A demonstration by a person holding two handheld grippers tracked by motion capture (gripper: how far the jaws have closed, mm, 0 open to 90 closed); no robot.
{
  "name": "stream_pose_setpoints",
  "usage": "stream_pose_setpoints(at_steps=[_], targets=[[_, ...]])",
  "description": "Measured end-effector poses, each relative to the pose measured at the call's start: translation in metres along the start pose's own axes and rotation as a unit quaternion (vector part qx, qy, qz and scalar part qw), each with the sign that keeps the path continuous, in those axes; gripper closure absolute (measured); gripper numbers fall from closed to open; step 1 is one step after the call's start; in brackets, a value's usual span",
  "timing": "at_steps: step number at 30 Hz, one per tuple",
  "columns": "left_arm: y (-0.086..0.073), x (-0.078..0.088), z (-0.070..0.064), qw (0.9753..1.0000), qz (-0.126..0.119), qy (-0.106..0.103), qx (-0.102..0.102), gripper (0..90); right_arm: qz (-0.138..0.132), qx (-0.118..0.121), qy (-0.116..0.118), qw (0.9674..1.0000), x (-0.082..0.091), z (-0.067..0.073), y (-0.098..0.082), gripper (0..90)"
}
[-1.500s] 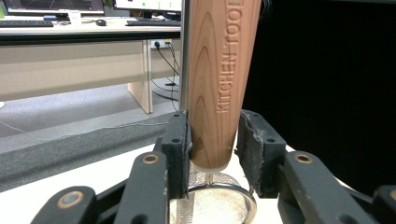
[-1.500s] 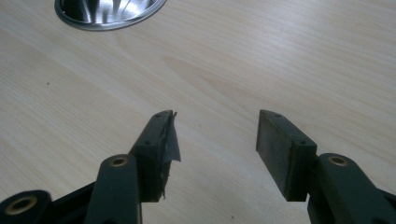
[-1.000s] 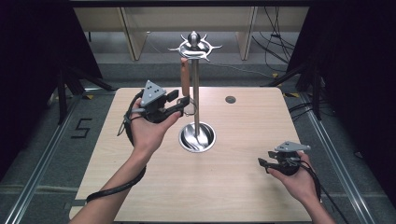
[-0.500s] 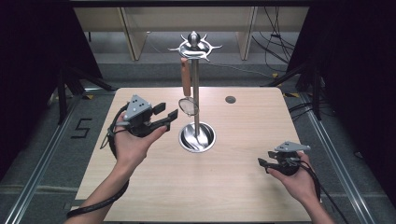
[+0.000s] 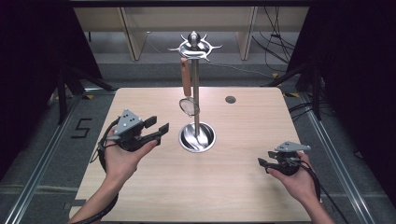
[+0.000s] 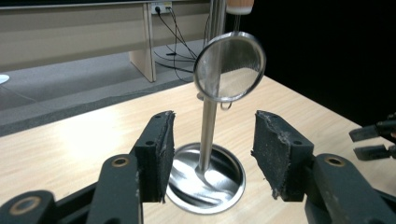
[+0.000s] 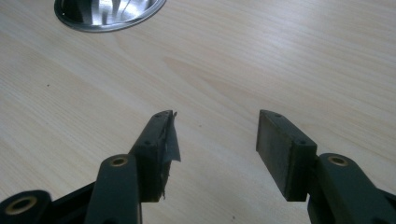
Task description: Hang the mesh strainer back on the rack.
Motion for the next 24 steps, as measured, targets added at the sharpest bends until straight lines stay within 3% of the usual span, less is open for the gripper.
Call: stream_pose_setpoints(at_steps=[7,11,12,21,24], targets=[[-0.016,0.005,0.006,0.9999,0.014,0.006,-0.004,46.9,-0.005,0.007,-0.005,0.9999,-0.001,-0.001,0.001,47.3],[-0.027,0.007,0.007,0.9999,0.009,0.005,0.002,46.6,-0.004,0.005,-0.006,1.0000,-0.001,-0.001,0.001,47.4],[-0.033,0.008,0.007,0.9999,0.014,0.006,0.002,46.5,-0.006,0.018,-0.010,0.9998,-0.002,-0.003,0.002,47.4],[-0.054,0.009,0.011,0.9997,0.024,0.005,0.005,45.2,-0.003,0.002,-0.007,1.0000,-0.001,0.000,0.001,47.3],[-0.064,0.009,0.013,0.9996,0.027,0.003,0.009,45.1,-0.010,0.018,-0.013,0.9997,-0.002,-0.003,0.001,47.3]])
Point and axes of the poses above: each handheld gripper's, and its own axes: x roughly backward along the jaws, y roughly out of its top, z roughly to its left, the point moved 4 cm from there along -x, roughly forward along the jaws, and after that the axes turned 14 degrees about z, right-handed, at the moved point
